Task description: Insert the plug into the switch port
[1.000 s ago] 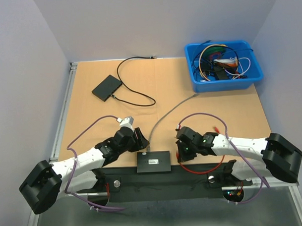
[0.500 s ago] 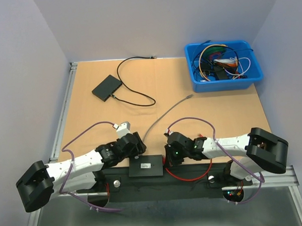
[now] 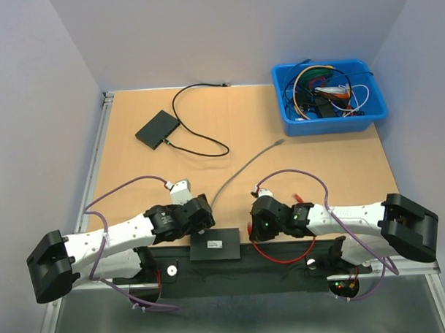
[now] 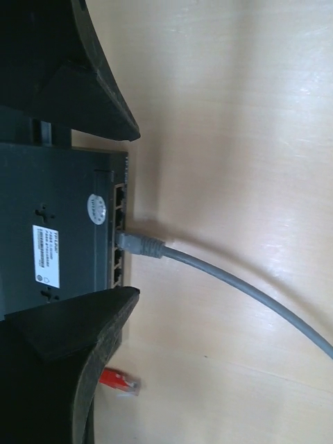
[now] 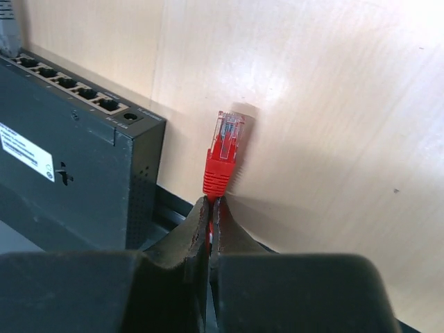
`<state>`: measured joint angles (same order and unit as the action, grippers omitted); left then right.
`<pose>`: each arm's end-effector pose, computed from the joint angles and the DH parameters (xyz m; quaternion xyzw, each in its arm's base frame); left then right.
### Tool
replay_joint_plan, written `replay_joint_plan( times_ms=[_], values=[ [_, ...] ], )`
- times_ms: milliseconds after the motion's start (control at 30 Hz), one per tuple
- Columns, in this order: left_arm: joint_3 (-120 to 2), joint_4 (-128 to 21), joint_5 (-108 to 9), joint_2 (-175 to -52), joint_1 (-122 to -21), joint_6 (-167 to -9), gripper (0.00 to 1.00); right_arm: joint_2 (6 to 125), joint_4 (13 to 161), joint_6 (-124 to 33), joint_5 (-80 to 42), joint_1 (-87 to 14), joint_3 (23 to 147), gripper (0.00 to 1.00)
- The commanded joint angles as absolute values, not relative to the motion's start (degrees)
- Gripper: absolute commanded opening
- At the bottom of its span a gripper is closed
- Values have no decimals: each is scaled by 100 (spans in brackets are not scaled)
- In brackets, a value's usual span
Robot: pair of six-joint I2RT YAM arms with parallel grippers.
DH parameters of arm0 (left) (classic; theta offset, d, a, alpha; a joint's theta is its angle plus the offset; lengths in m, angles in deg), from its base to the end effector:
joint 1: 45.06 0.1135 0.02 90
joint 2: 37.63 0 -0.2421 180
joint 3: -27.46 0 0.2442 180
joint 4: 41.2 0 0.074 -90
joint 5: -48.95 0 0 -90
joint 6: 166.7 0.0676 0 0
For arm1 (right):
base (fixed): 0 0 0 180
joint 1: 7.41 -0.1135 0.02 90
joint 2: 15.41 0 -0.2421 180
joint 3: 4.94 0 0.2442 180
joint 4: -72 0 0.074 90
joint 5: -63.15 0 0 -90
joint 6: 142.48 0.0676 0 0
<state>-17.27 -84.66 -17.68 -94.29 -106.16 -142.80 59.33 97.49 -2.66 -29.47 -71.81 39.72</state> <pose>0.1217 -0.1649 0.1533 -0.1010 0.9314 -0.1749 0.3027 0.1098 0.2220 0.1079 -0.1145 0.9481 0.2366 0.1790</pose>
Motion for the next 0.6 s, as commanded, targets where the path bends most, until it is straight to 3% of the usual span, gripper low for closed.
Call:
replay_joint_plan(
  times_ms=[0,567],
  values=[
    [-1823,-9049,-1933,-9422,-10895,-14779,99,5746,10231,-301,-3318,-7165,4005,0],
    [-1094,-7189,-2725,-9713,-11537,-14886,99,6202,9432,-212,-2721,-7279,4083,0]
  ],
)
